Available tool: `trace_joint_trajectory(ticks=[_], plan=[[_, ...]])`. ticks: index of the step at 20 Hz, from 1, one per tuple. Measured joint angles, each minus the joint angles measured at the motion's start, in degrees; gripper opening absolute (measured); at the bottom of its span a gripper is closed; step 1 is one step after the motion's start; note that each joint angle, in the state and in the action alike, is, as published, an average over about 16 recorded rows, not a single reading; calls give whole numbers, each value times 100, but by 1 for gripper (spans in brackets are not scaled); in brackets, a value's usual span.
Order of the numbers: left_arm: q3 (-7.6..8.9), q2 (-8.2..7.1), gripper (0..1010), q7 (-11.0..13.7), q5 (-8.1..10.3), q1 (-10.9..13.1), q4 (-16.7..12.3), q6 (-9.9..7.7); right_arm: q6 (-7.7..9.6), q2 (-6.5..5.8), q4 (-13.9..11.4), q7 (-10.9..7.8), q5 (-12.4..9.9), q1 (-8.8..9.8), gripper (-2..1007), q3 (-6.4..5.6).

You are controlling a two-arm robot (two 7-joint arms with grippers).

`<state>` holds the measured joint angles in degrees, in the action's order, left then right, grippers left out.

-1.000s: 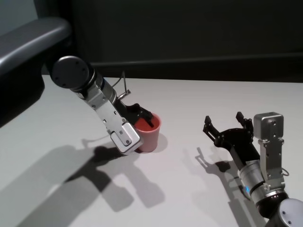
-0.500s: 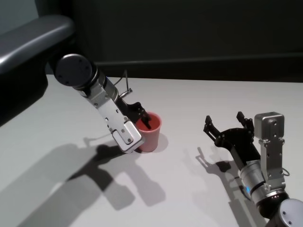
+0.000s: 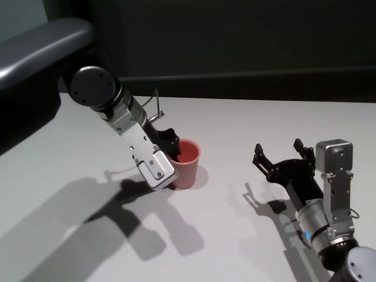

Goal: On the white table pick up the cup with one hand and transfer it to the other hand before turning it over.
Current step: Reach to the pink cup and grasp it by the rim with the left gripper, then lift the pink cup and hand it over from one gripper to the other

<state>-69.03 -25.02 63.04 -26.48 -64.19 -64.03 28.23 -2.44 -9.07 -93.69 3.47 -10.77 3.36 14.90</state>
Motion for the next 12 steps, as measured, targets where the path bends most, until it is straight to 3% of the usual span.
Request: trace_joint_trajectory(ticks=[6,12], plan=[[-69,0,157,14,59,-43,39,27,0,0,0,0,0,0,1000,0],[-118,-10,71,6,144,-69,63,44,0,0,0,0,0,0,1000,0]])
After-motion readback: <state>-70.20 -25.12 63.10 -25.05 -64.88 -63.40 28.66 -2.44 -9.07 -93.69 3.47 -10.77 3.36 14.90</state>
